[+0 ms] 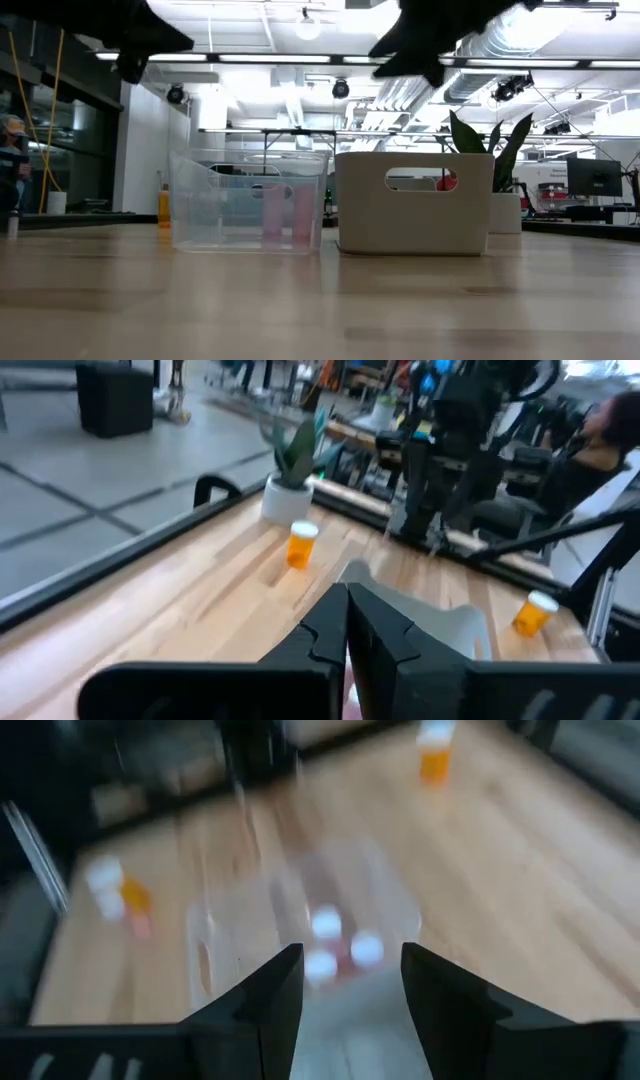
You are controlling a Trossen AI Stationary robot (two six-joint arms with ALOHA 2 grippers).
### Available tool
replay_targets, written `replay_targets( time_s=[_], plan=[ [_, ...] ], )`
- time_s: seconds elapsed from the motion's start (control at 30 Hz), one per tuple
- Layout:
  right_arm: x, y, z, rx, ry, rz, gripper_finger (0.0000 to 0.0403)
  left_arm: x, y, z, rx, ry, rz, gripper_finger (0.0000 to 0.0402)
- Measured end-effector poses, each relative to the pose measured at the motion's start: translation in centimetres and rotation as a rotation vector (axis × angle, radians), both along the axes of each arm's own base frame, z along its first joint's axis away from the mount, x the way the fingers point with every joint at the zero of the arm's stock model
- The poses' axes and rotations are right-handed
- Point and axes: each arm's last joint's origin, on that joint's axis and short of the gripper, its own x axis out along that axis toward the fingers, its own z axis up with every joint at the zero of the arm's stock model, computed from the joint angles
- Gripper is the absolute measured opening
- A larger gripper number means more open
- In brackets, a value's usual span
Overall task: Pick and place medicine bottles into bin by pill shape (circle, oval)
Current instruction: Put the large orange pill bottle into the gray bin
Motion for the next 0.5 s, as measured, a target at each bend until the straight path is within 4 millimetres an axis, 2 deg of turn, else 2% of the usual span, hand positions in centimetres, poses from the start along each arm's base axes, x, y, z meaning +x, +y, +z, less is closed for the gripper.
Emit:
replay_targets(
  time_s=[0.13, 0.27, 0.5],
  plan=[
    [-2.4, 0.0, 0.5, -0.003, -0.233, -0.074, 0.0162, 0.1, 0.0, 0.5, 0.049, -0.034, -0.006, 0.0],
    [-3.9, 0.0, 0.8, -0.007, -0.405, -0.076, 0.0162, 0.1, 0.0, 0.7, 0.069, -0.047, -0.008, 0.0],
    [-4.5, 0.0, 1.2, -0.081, -0.416, -0.057, 0.0162, 0.1, 0.0, 0.7, 0.069, -0.051, -0.008, 0.0001]
  ],
)
